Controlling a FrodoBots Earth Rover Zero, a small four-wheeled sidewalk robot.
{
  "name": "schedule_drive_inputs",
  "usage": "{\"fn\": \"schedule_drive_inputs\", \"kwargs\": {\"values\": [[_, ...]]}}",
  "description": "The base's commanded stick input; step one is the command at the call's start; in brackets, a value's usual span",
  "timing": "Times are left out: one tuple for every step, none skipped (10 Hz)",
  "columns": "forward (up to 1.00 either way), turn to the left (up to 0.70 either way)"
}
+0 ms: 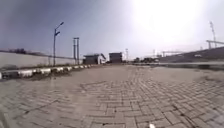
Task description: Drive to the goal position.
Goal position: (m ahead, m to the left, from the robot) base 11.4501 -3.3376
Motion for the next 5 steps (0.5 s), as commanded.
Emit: {"fn": "schedule_drive_inputs", "kwargs": {"values": [[1.0, 0.0], [1.0, 0.0], [1.0, 0.0], [1.0, 0.0], [1.0, 0.0]]}}
